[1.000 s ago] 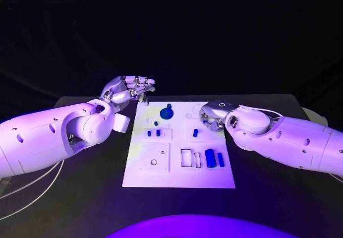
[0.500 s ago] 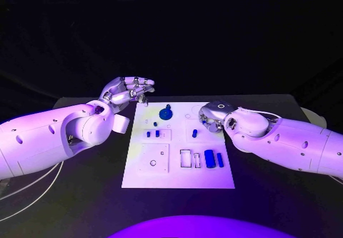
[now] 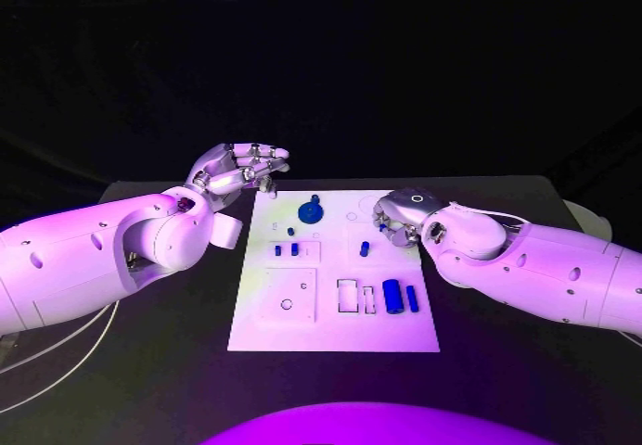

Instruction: Assemble the parts on the task board

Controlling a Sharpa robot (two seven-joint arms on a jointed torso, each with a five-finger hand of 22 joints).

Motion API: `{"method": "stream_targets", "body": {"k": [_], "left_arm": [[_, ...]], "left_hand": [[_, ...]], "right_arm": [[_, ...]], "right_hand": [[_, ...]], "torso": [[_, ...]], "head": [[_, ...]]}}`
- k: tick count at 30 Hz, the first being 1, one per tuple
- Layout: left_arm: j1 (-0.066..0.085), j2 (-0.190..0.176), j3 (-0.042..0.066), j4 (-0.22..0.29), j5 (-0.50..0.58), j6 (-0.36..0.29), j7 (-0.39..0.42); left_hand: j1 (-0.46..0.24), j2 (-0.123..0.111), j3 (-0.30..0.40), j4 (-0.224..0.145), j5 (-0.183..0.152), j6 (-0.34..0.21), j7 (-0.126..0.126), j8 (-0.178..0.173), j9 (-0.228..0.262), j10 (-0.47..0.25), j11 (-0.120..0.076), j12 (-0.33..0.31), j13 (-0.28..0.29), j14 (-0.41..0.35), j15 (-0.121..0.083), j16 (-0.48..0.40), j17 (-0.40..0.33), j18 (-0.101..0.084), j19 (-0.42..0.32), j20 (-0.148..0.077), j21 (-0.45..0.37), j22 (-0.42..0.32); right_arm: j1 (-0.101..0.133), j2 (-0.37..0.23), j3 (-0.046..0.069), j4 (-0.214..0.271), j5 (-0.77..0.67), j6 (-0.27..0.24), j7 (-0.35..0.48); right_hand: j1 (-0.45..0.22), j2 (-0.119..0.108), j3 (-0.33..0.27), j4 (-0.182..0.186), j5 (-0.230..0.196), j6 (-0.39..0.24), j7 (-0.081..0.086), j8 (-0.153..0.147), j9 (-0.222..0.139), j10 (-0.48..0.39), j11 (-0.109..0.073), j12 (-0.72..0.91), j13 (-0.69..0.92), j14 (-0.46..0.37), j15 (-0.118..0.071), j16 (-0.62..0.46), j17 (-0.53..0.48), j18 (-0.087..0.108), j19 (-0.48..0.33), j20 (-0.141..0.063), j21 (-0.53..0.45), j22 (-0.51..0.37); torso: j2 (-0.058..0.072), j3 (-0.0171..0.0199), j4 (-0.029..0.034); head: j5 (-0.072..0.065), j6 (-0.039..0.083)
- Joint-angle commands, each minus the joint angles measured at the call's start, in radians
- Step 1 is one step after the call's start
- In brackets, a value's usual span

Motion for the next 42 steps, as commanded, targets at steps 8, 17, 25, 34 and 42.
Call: {"method": "stream_targets", "body": {"k": [8,17,25,34,42], "left_arm": [[0.001,0.001,0.001,-0.004,0.006,0.007,0.009],[0.001,-0.001,0.001,-0.009,0.007,0.006,0.010],[0.001,0.001,0.001,-0.014,0.007,0.009,0.011],[0.001,0.008,0.001,-0.026,0.009,0.010,0.011],[0.001,0.020,0.001,-0.032,0.014,0.008,0.013]], "left_hand": [[0.004,0.007,-0.006,-0.005,0.001,0.003,0.002,0.004,0.001,-0.010,0.000,0.006,0.002,-0.005,-0.001,-0.006,-0.002,0.007,0.001,-0.005,-0.007,-0.002],[0.004,0.007,-0.006,-0.005,0.001,0.003,0.002,0.004,0.001,-0.010,0.000,0.006,0.002,-0.005,-0.001,-0.006,-0.002,0.007,0.001,-0.005,-0.007,-0.002],[0.004,0.007,-0.006,-0.005,0.001,0.003,0.002,0.004,0.001,-0.010,0.000,0.006,0.002,-0.005,-0.001,-0.006,-0.002,0.007,0.001,-0.005,-0.007,-0.002],[0.004,0.007,-0.006,-0.005,0.001,0.003,0.002,0.004,0.001,-0.010,0.000,0.006,0.002,-0.005,-0.001,-0.006,-0.002,0.007,0.001,-0.005,-0.007,-0.002],[0.005,0.007,-0.007,-0.005,0.001,0.002,0.002,0.004,0.001,-0.012,0.001,0.008,0.003,-0.005,-0.001,-0.005,-0.003,0.007,0.001,-0.005,-0.008,-0.003]], "right_arm": [[0.007,-0.029,0.005,0.033,-0.007,-0.051,-0.020],[0.019,-0.088,0.016,0.139,0.032,-0.100,-0.013],[0.034,-0.111,0.024,0.245,0.053,-0.128,-0.006],[0.041,-0.068,0.026,0.304,0.067,-0.122,0.005],[0.019,0.011,0.018,0.289,0.076,-0.107,0.022]], "right_hand": [[-0.009,0.011,-0.002,-0.007,0.002,0.011,-0.001,0.003,0.003,0.052,-0.045,0.002,0.001,0.037,-0.010,-0.002,-0.001,-0.010,0.026,-0.007,0.004,0.075],[-0.018,0.011,-0.005,-0.005,-0.002,0.013,-0.002,0.003,0.003,0.054,-0.046,-0.002,0.000,0.037,-0.010,-0.002,-0.002,-0.013,0.030,-0.008,0.015,0.086],[-0.023,0.011,-0.007,-0.005,-0.009,0.015,-0.003,0.002,0.004,0.056,-0.047,-0.005,0.000,0.037,-0.011,-0.002,-0.002,-0.013,0.030,-0.009,0.016,0.087],[-0.025,0.011,-0.008,-0.004,-0.010,0.015,-0.004,0.002,0.004,0.056,-0.047,-0.006,0.000,0.037,-0.011,-0.001,-0.001,-0.013,0.029,-0.009,0.015,0.086],[-0.026,0.012,-0.008,-0.004,-0.010,0.015,-0.004,0.002,0.004,0.056,-0.047,-0.007,-0.001,0.037,-0.011,-0.001,-0.002,-0.013,0.029,-0.009,0.014,0.085]], "torso": [[-0.001,-0.0012,-0.0006],[0.000,0.0002,-0.0023],[-0.001,-0.0013,0.0001],[0.000,-0.0025,0.0033],[0.000,-0.0039,0.0026]], "head": [[-0.001,0.000],[0.005,0.007],[0.015,0.013],[0.038,0.019],[0.079,0.001]]}}
